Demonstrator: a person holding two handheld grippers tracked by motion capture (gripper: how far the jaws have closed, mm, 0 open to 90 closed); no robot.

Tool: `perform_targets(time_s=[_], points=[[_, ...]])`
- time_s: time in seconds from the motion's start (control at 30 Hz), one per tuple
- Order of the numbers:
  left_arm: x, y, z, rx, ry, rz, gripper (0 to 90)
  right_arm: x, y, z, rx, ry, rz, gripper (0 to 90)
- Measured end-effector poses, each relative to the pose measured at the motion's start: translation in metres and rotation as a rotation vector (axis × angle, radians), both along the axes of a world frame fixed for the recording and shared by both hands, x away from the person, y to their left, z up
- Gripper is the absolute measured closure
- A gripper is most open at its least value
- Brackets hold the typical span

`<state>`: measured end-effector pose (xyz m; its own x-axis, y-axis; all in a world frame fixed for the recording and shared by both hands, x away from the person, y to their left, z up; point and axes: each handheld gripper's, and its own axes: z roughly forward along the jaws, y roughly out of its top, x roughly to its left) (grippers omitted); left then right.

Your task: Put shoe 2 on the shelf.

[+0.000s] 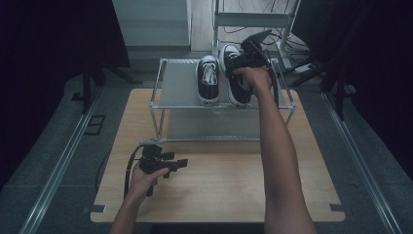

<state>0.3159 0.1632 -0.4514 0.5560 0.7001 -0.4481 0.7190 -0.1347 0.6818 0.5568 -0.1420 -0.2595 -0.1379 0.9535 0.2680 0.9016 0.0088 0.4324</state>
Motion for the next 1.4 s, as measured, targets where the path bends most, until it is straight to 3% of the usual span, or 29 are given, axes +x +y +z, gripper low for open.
perform_targets(time_s=[0.27, 0.57, 0.9, 1.13, 1.4], points=[[0.001, 0.000, -0.001, -0.009, 0.002, -0.003, 24.4, 0.009, 0.010, -0.004, 0.015, 0.014, -0.014, 19.5], [0.000, 0.003, 0.000, -0.016, 0.000, 0.003, 24.4, 0.019, 0.016, -0.010, 0.012, 0.021, -0.067, 19.3], [0.000, 0.000, -0.001, -0.014, 0.004, 0.000, 24.4, 0.026, 0.014, -0.017, 0.018, 0.082, -0.111, 18.7], [0.000, 0.000, -0.001, -0.012, 0.003, -0.002, 24.4, 0.029, 0.011, -0.020, -0.004, 0.080, -0.120, 19.6], [0.000, 0.000, -0.001, -0.011, 0.003, -0.004, 24.4, 0.029, 0.010, -0.020, 0.005, 0.084, -0.123, 19.6]])
